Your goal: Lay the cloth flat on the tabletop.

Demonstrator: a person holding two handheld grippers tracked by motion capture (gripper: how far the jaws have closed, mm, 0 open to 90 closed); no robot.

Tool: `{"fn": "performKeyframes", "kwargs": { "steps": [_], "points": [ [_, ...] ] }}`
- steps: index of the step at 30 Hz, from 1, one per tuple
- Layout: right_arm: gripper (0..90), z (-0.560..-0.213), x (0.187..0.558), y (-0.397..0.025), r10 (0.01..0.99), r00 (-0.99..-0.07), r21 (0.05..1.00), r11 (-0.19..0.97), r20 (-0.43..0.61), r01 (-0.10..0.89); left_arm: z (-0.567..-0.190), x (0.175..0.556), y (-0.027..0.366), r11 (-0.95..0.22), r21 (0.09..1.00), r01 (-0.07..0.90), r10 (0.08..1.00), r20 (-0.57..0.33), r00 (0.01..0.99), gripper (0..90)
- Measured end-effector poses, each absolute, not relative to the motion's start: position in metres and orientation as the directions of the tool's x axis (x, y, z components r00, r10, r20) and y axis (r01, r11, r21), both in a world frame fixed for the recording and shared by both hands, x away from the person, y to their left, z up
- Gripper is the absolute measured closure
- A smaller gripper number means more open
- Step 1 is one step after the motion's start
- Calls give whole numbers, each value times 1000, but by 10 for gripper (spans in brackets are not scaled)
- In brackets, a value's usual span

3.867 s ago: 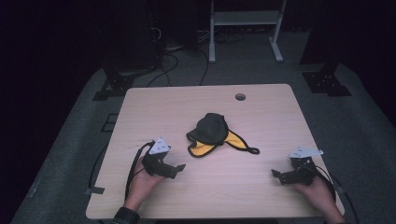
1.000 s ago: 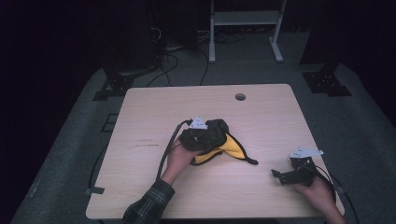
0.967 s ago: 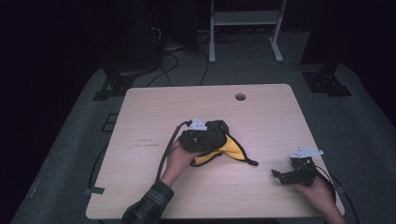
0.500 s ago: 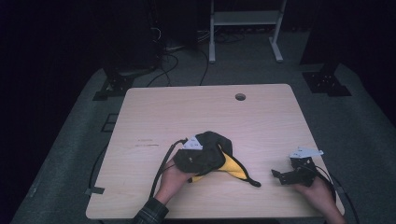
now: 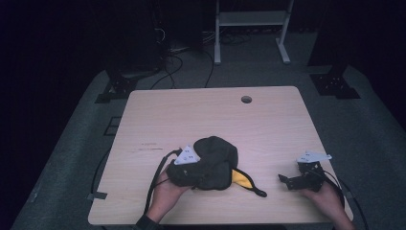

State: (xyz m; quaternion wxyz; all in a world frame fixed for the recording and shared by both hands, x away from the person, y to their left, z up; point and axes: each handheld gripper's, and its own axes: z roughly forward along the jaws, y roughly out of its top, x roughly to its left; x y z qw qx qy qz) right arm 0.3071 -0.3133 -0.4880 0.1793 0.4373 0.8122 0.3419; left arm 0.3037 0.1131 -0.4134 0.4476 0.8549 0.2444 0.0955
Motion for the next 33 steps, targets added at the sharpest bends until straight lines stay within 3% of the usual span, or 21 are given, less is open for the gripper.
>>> {"fn": "performKeyframes", "kwargs": {
  "steps": [7, 13, 18, 25, 33],
  "points": [
    [4, -488, 307, -313, 833, -553, 712, 384, 8, 588, -415, 303, 112, -479, 813, 331, 484, -70, 872, 526],
    [4, -488, 307, -313, 832, -554, 713, 384, 8, 587, -429, 300, 93, -555, 771, 314, 437, -52, 898, 482],
    [4, -488, 307, -313, 833, -554, 713, 383, 9, 587, -429, 303, 96, -562, 765, 314, 437, -48, 898, 806],
    [4, -488, 307, -313, 832, -554, 713, 384, 9, 587, -405, 309, 124, -448, 832, 327, 459, -100, 883, 843],
    [4, -488, 307, -313, 832, -554, 713, 384, 9, 587, -404, 332, 185, -315, 866, 389, 566, -158, 810, 843]
  ]
}}
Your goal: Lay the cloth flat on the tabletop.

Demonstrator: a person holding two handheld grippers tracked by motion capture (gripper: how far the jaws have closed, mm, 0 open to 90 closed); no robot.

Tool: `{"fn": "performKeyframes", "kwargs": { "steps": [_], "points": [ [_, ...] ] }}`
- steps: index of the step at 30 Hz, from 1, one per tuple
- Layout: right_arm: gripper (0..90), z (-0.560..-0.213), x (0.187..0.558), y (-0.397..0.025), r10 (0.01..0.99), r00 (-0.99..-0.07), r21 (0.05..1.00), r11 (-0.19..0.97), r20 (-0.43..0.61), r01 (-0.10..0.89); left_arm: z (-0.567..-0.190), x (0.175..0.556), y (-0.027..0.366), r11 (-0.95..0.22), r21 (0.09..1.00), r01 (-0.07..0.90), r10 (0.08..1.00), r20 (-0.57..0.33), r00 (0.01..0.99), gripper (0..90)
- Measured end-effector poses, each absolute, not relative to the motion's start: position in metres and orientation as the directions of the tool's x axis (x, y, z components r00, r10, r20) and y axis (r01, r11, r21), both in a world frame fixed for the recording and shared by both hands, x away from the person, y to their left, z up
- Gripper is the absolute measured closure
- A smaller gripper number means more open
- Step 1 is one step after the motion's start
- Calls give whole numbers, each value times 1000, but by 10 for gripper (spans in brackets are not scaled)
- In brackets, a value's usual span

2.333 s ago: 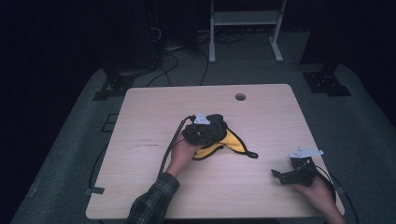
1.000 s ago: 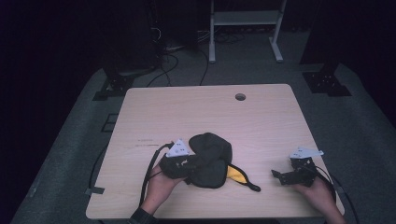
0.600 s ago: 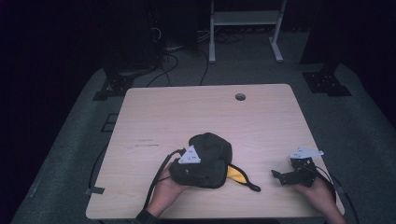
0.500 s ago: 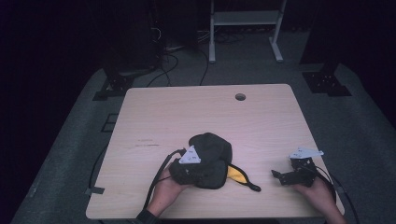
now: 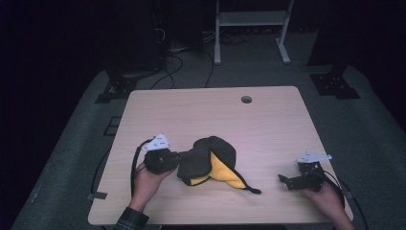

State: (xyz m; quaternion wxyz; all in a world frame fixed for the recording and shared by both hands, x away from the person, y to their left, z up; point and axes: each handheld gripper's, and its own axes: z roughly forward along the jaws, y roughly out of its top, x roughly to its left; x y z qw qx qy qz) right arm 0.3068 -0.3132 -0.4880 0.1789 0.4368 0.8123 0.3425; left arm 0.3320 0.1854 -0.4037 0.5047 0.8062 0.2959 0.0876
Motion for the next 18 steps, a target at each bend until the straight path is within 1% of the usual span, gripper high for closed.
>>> {"fn": "performKeyframes", "kwargs": {
  "steps": [1, 3, 5, 6, 7, 9, 10, 11, 13, 14, 15, 16, 17, 18],
  "points": [
    [4, -488, 307, -313, 832, -554, 713, 384, 9, 587, -404, 332, 185, -315, 866, 389, 566, -158, 810, 843],
    [4, -488, 307, -313, 833, -554, 713, 383, 8, 587, -412, 341, 203, -284, 859, 427, 619, -175, 765, 842],
    [4, -488, 306, -313, 833, -553, 713, 383, 8, 587, -414, 344, 207, -282, 854, 437, 633, -177, 754, 841],
    [4, -488, 306, -313, 833, -553, 713, 383, 9, 588, -422, 350, 218, -283, 827, 486, 682, -182, 708, 839],
    [4, -488, 306, -313, 833, -553, 713, 382, 9, 588, -426, 353, 222, -288, 815, 502, 703, -177, 689, 839],
    [4, -488, 306, -313, 834, -552, 713, 382, 10, 589, -429, 355, 225, -289, 807, 515, 713, -177, 679, 833],
    [4, -488, 306, -313, 834, -552, 713, 382, 10, 588, -433, 357, 228, -300, 792, 531, 736, -163, 658, 812],
    [4, -488, 306, -313, 834, -552, 713, 381, 10, 589, -434, 357, 230, -298, 790, 535, 753, -149, 641, 780],
    [4, -488, 306, -313, 834, -552, 713, 381, 10, 589, -433, 356, 232, -294, 793, 534, 756, -149, 638, 733],
    [4, -488, 306, -313, 834, -552, 713, 381, 10, 589, -431, 355, 233, -289, 797, 530, 758, -147, 635, 733],
    [4, -488, 306, -313, 833, -553, 713, 382, 9, 588, -428, 352, 233, -281, 805, 523, 759, -147, 635, 711],
    [4, -488, 306, -313, 834, -552, 713, 382, 10, 589, -422, 345, 233, -275, 819, 504, 753, -142, 642, 680],
    [4, -488, 306, -313, 833, -553, 713, 382, 9, 588, -422, 345, 233, -275, 819, 504, 753, -142, 642, 673],
    [4, -488, 306, -313, 833, -553, 713, 382, 9, 588, -416, 335, 228, -273, 831, 484, 732, -147, 665, 656]
  ]
}}
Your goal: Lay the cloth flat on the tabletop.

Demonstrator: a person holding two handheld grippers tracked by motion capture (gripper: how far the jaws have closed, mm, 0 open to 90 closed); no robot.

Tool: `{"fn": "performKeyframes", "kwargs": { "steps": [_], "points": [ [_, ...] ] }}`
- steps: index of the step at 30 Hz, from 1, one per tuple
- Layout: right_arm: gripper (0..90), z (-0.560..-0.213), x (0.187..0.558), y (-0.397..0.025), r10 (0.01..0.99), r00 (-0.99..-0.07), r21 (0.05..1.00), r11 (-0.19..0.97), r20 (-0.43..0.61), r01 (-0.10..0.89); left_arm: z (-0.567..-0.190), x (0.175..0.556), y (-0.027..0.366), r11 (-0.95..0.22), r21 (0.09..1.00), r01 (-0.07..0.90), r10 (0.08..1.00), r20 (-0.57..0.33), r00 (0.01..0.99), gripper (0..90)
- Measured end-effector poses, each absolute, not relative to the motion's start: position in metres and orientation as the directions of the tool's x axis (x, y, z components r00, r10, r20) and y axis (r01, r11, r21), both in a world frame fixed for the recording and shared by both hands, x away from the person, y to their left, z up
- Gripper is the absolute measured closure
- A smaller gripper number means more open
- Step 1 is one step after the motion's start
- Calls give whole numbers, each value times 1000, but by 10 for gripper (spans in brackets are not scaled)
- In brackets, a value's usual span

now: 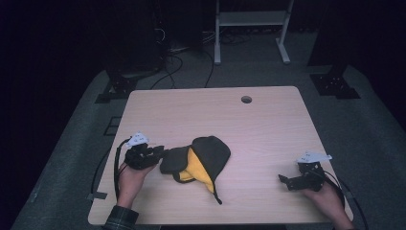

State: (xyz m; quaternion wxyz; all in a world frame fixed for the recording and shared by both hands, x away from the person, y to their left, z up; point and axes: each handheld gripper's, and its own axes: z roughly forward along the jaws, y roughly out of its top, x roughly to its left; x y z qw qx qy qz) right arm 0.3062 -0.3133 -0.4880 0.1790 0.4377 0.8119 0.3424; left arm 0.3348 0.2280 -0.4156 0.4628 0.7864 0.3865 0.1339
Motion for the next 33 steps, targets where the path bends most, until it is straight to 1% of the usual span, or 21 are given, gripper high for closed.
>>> {"fn": "performKeyframes", "kwargs": {
  "steps": [3, 4, 6, 7, 8, 9, 10, 13, 15, 16, 18, 19, 23, 24, 27, 28, 30, 32, 33],
  "points": [
    [4, -488, 307, -314, 832, -554, 714, 383, 8, 586, -410, 323, 214, -301, 838, 456, 694, -136, 707, 598],
    [4, -488, 308, -314, 832, -555, 714, 384, 8, 586, -410, 323, 214, -301, 838, 456, 694, -136, 707, 574],
    [4, -488, 308, -315, 831, -557, 713, 386, 8, 585, -408, 315, 198, -336, 840, 425, 658, -113, 744, 566],
    [4, -488, 309, -315, 830, -557, 713, 386, 8, 585, -408, 312, 191, -347, 838, 420, 641, -115, 759, 551],
    [4, -488, 309, -315, 830, -558, 713, 387, 7, 584, -409, 310, 184, -354, 837, 416, 625, -120, 772, 514],
    [5, -488, 309, -315, 829, -559, 713, 388, 7, 584, -411, 307, 169, -367, 829, 421, 595, -139, 792, 501],
    [5, -488, 309, -315, 829, -559, 713, 388, 7, 584, -411, 307, 169, -367, 829, 421, 595, -139, 792, 484],
    [4, -488, 308, -315, 830, -558, 714, 385, 10, 585, -418, 299, 145, -424, 805, 415, 544, -140, 827, 459],
    [4, -488, 308, -315, 830, -558, 713, 386, 9, 585, -422, 294, 134, -439, 798, 412, 515, -152, 843, 437],
    [4, -488, 308, -315, 829, -560, 713, 388, 8, 584, -427, 290, 123, -464, 786, 409, 488, -159, 858, 412],
    [5, -488, 308, -315, 828, -561, 713, 389, 8, 583, -429, 288, 118, -477, 780, 406, 477, -158, 864, 398],
    [8, -488, 308, -314, 823, -567, 713, 393, 8, 581, -434, 285, 109, -491, 771, 406, 458, -168, 873, 373],
    [8, -484, 307, -309, 810, -587, 713, 405, 12, 572, -438, 281, 99, -521, 757, 395, 438, -160, 885, 331],
    [8, -477, 306, -302, 794, -607, 737, 394, 27, 549, -440, 280, 93, -530, 752, 392, 437, -154, 886, 319],
    [21, -472, 307, -293, 777, -629, 754, 395, 31, 526, -442, 280, 91, -541, 748, 385, 438, -141, 888, 304],
    [123, -465, 308, -280, 746, -664, 776, 397, 38, 490, -442, 281, 91, -543, 745, 388, 454, -128, 882, 299],
    [131, -462, 309, -275, 737, -675, 780, 401, 37, 480, -442, 282, 92, -539, 745, 392, 468, -123, 875, 292],
    [154, -455, 317, -254, 708, -705, 799, 396, 50, 453, -442, 284, 92, -531, 743, 407, 492, -121, 862, 278],
    [154, -455, 317, -254, 708, -705, 799, 396, 50, 453, -442, 284, 92, -531, 743, 407, 492, -121, 862, 277]
  ]
}}
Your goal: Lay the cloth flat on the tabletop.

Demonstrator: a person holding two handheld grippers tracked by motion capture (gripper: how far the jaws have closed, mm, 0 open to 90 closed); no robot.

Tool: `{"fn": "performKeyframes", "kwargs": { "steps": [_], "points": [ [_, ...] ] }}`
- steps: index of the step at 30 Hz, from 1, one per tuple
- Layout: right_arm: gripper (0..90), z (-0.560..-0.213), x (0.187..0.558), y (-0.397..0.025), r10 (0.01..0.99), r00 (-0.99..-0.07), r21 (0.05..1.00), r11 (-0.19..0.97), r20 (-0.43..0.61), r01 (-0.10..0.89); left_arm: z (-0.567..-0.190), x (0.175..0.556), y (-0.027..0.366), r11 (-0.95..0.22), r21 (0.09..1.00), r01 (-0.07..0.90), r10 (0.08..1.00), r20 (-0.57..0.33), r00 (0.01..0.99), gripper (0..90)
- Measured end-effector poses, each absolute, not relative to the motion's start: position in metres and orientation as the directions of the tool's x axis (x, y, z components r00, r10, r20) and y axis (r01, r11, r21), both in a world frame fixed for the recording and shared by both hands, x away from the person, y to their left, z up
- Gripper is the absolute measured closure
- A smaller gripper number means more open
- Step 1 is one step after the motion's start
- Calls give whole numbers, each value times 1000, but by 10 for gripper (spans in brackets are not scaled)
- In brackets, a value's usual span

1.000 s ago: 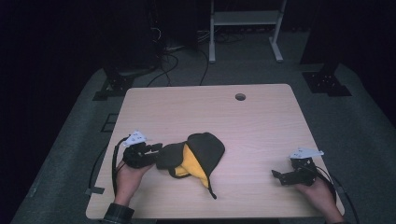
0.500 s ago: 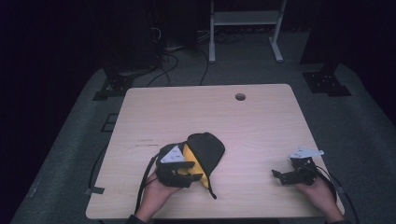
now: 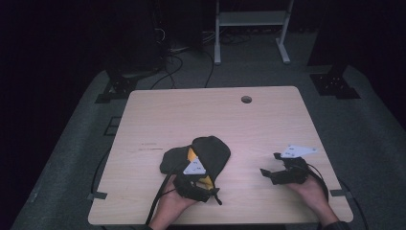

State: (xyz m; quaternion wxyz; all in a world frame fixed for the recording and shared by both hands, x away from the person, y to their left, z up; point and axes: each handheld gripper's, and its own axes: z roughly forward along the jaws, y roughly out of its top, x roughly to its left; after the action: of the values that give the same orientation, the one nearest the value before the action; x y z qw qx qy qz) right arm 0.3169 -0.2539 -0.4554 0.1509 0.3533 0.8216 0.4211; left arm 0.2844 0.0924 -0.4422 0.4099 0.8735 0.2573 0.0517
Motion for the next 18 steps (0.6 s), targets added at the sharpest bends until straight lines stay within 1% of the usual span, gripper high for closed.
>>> {"fn": "performKeyframes", "kwargs": {
  "steps": [2, 5, 7, 9, 12, 14, 16, 17, 18],
  "points": [
    [158, -453, 324, -238, 695, -718, 798, 410, 40, 441, -445, 286, 90, -536, 735, 415, 498, -121, 859, 277],
    [205, -452, 337, -215, 668, -743, 793, 429, 45, 433, -449, 286, 85, -565, 714, 414, 504, -98, 858, 261],
    [215, -453, 344, -204, 654, -755, 791, 442, 38, 423, -451, 286, 82, -577, 706, 410, 504, -86, 859, 260],
    [247, -455, 352, -194, 645, -763, 799, 431, 53, 420, -454, 287, 80, -591, 695, 409, 509, -71, 858, 259],
    [235, -459, 364, -183, 635, -770, 781, 445, 70, 438, -458, 288, 79, -613, 671, 417, 523, -51, 851, 264],
    [258, -460, 369, -178, 637, -767, 794, 429, 72, 431, -460, 287, 80, -626, 657, 420, 534, -31, 845, 308],
    [230, -463, 375, -173, 633, -770, 780, 442, 78, 442, -460, 287, 82, -623, 650, 434, 548, -34, 836, 344],
    [234, -465, 379, -170, 629, -774, 773, 450, 81, 446, -459, 287, 84, -624, 645, 441, 554, -33, 832, 379],
    [244, -466, 381, -168, 626, -775, 779, 443, 86, 444, -459, 287, 87, -617, 643, 454, 561, -45, 827, 395]
  ]
}}
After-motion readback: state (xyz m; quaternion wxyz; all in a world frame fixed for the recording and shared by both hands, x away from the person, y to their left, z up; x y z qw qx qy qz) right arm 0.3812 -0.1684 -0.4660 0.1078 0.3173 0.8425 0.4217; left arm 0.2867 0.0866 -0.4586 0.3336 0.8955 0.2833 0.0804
